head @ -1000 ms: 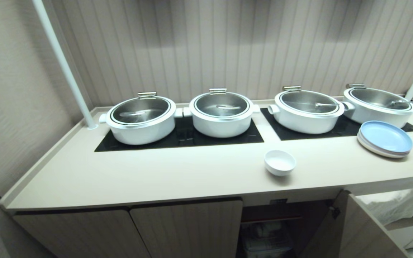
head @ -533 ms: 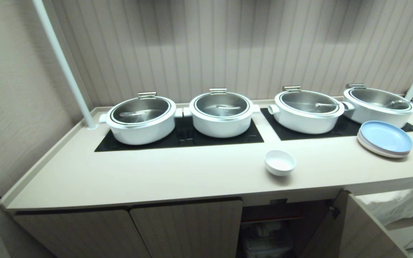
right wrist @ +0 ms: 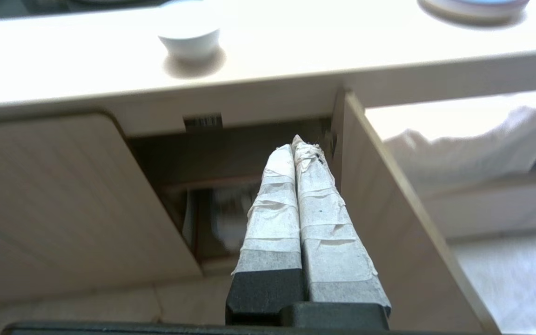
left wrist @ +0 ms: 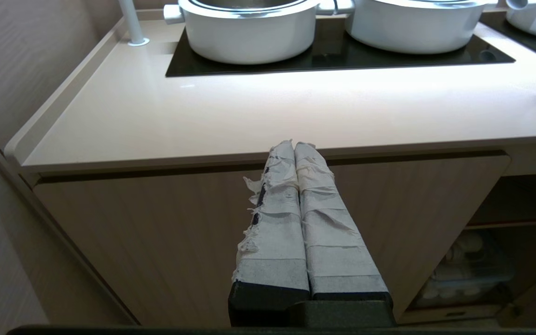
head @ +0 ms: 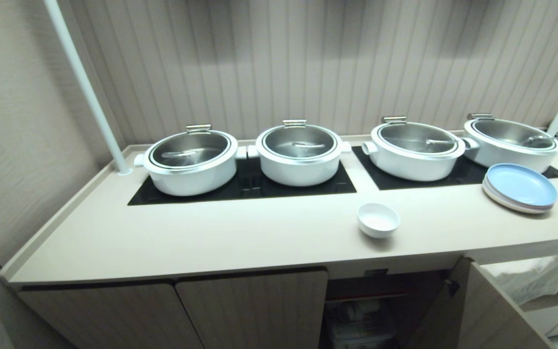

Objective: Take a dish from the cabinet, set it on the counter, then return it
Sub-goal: Pick up the bowl from the table

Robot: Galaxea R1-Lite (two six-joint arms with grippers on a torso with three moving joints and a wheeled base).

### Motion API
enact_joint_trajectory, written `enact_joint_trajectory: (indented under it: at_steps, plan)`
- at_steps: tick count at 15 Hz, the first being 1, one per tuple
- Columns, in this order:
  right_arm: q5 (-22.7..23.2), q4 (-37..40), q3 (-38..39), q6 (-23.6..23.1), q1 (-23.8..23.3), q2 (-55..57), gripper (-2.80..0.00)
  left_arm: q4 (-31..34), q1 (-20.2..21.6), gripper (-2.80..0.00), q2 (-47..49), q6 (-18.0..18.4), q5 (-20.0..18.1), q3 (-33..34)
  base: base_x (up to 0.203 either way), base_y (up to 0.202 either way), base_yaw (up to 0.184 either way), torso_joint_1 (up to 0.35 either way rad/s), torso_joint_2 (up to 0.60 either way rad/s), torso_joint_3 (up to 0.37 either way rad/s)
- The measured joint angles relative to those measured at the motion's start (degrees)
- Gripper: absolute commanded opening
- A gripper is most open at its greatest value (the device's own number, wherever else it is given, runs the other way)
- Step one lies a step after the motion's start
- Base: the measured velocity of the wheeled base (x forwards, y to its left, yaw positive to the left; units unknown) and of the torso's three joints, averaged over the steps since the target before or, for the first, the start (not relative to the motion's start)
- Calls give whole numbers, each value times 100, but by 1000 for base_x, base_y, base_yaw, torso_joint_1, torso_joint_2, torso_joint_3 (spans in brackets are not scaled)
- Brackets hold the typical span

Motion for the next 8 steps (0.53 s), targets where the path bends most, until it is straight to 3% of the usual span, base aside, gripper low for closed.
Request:
enact_joint_trajectory:
  at_steps: [8]
  plan:
    - [-7,0,0,30,9,-778,-280,0,0,-280,0,-2,0,0,0,0,0,0,0,0]
